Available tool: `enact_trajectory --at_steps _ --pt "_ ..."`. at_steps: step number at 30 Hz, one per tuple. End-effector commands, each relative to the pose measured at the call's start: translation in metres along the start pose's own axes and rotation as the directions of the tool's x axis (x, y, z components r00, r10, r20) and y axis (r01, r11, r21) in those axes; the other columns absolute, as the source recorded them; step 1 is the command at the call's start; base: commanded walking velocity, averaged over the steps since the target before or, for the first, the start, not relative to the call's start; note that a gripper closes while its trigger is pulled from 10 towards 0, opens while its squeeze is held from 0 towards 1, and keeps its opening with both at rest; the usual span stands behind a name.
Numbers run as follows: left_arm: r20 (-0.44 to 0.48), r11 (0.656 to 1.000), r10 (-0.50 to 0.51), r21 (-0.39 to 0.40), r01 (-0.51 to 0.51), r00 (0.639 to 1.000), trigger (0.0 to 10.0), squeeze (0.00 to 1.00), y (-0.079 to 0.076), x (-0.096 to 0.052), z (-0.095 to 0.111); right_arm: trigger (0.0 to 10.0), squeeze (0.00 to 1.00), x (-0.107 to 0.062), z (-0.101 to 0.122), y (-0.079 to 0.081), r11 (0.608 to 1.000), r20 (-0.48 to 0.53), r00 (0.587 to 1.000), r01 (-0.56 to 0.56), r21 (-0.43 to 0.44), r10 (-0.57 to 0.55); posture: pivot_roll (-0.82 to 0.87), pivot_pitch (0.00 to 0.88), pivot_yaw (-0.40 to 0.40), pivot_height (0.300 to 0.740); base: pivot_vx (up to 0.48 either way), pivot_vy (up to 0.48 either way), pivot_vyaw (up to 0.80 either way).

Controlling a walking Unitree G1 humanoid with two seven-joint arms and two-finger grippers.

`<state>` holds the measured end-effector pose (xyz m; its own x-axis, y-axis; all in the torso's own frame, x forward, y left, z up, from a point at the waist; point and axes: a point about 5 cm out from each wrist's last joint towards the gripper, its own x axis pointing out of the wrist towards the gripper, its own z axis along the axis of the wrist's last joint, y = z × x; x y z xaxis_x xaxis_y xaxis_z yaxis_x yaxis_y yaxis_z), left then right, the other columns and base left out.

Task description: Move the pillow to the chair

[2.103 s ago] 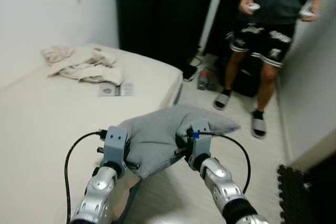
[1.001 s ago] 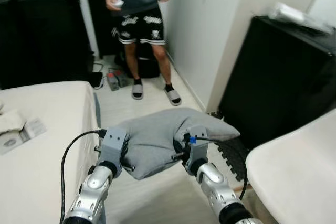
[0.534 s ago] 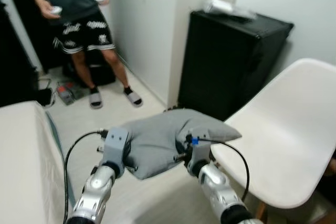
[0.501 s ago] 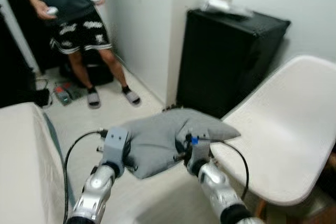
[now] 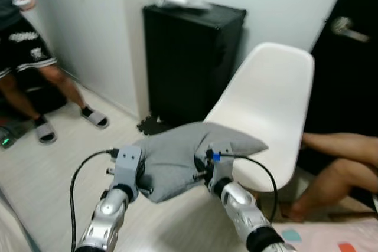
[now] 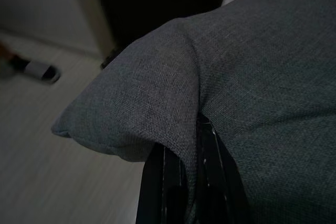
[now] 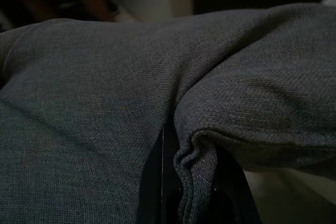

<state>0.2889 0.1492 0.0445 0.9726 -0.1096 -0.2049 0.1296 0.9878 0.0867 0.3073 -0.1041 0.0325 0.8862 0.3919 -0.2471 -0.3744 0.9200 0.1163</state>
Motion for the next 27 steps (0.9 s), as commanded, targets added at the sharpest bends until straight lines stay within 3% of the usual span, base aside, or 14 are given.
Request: enact_trajectory --at_steps 1,22,27 --pt "0.024 0.992 0.130 0.008 -0.130 0.991 10.0 0.00 0.0247 -0.0003 0.0056 10.0 0.00 -0.0052 0.0017 -0.0159 0.999 0.006 0.999 0.048 -0.015 -0.048 0.06 0.027 -0.012 0.740 0.000 0.000 -0.80" --pt "0.043 0.982 0.185 -0.038 -0.183 0.982 10.0 0.00 0.0315 -0.0037 0.0092 10.0 0.00 -0.0021 0.0030 -0.0122 1.000 0.004 1.000 0.030 -0.006 -0.030 0.08 0.061 -0.028 0.740 0.000 0.000 -0.80" --pt "0.064 0.979 0.200 -0.061 -0.196 0.978 10.0 0.00 0.0332 -0.0056 0.0117 10.0 0.00 -0.0007 0.0052 -0.0074 1.000 0.017 1.000 -0.018 -0.013 0.018 0.08 0.065 -0.033 0.740 0.000 0.000 0.00"
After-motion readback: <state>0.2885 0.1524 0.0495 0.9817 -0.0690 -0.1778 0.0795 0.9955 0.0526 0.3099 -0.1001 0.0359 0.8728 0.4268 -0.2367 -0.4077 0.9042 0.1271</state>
